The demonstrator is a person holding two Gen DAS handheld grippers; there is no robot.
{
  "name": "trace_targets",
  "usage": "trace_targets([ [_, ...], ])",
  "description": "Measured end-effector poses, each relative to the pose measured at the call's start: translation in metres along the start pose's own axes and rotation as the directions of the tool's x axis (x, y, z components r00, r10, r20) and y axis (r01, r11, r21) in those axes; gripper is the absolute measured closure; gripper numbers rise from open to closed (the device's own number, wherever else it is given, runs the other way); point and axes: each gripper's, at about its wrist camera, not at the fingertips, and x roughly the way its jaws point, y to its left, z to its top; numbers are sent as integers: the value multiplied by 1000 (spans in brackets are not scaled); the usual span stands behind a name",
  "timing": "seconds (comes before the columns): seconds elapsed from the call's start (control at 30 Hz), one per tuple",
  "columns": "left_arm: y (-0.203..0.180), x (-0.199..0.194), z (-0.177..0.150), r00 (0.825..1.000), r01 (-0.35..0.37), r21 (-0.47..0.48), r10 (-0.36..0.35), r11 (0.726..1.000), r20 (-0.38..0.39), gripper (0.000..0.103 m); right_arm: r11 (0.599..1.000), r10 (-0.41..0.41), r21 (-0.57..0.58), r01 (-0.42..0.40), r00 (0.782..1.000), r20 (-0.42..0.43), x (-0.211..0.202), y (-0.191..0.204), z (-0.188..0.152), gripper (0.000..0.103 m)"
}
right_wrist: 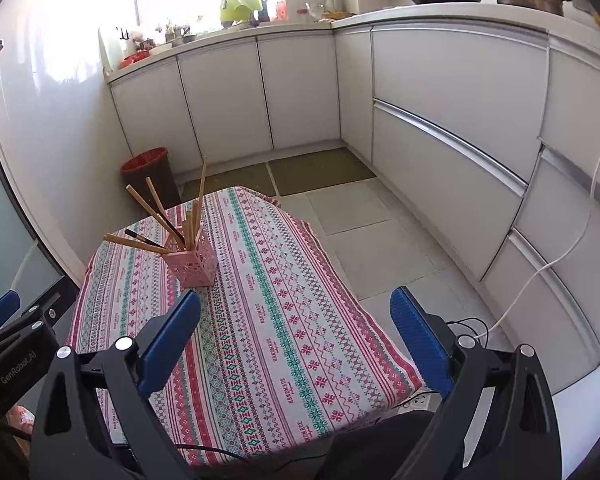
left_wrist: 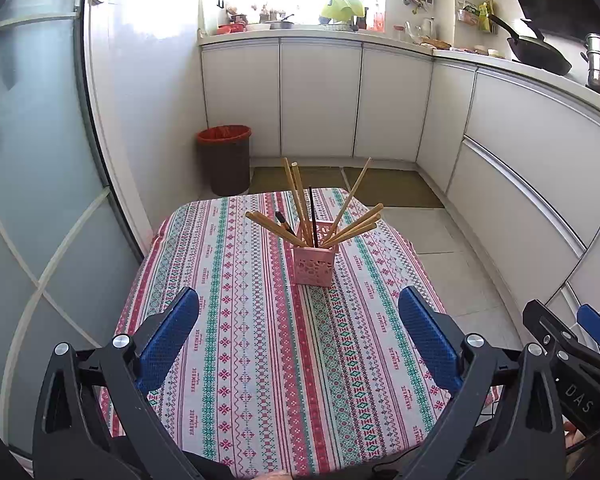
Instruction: Organize utensils
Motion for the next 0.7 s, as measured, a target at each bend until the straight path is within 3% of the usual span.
trace_targets([
  [0.7, 0, 1, -1, 1000, -2, 1, 2, 1000, -1, 7, 1000, 8, 9, -8, 1000, -14, 2, 2, 0, 10],
])
